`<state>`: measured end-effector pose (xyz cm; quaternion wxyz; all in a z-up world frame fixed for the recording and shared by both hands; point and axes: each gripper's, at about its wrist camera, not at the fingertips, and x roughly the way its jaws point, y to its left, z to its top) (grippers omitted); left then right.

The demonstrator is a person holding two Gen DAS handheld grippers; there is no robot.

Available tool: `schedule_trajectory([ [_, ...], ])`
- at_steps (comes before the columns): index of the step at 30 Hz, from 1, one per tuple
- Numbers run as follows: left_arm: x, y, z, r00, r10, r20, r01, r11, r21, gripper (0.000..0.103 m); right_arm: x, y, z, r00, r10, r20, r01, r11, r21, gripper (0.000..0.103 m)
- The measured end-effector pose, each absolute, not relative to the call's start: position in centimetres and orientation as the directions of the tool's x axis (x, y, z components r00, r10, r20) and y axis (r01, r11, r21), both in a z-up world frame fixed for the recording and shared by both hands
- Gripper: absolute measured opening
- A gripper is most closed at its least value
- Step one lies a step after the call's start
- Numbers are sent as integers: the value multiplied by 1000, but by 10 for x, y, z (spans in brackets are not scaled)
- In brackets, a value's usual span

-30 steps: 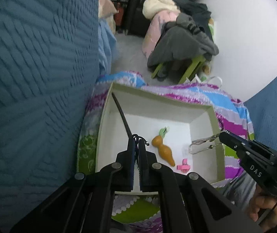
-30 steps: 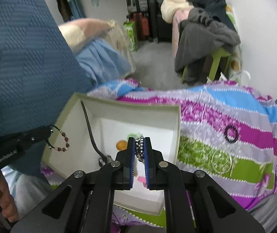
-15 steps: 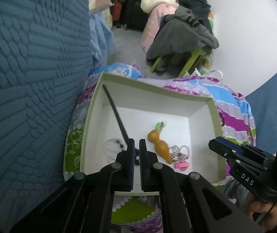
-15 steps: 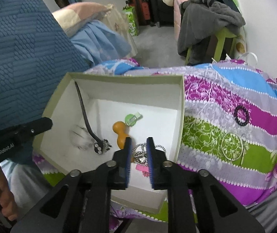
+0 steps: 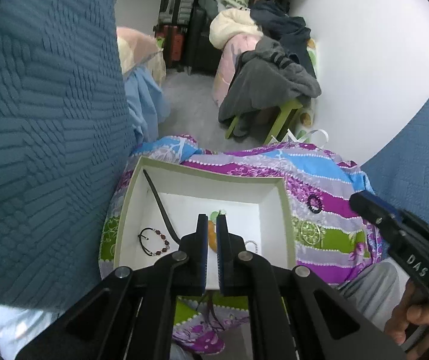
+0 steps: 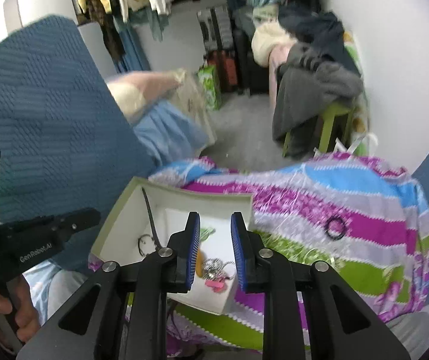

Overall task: Organize jewelry
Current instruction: 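Move both tools back over the silver hoop and black bead bracelet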

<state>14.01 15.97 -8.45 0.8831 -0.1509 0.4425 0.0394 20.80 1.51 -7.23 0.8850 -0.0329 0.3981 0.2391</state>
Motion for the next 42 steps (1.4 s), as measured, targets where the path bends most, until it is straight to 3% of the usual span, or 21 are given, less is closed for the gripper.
schedule_trajectory([
  [3,132,149,-67,626,-45,-778,-214,950,-227,5,199,3,-56,600,397,-694,-450,885,117,19],
  [5,126,142,-55,636,-34,-771,-213,952,-218,14,193,-6,-45,616,399,-679,-447,887,116,19],
  [7,122,135,-45,651,-15,-759,-218,954,-206,59,187,-14,-36,631,398,-665,-445,889,110,19],
  [9,113,126,-32,681,11,-732,-220,956,-191,74,182,-23,-29,645,395,-654,-441,891,104,19],
  [17,91,92,7,733,27,-679,-196,965,-174,74,159,-66,3,711,387,-588,-416,905,93,19],
  [21,81,71,24,765,30,-643,-182,968,-172,82,149,-91,15,741,378,-554,-398,913,90,19],
  [25,74,50,32,788,5,-616,-152,970,-188,82,142,-113,20,759,367,-537,-385,919,83,22],
  [32,72,18,25,795,-28,-606,-123,971,-207,82,129,-146,14,773,344,-533,-364,929,71,23],
  [42,80,-21,-16,751,-48,-658,-105,976,-191,82,127,-178,-20,760,339,-555,-349,933,92,23],
])
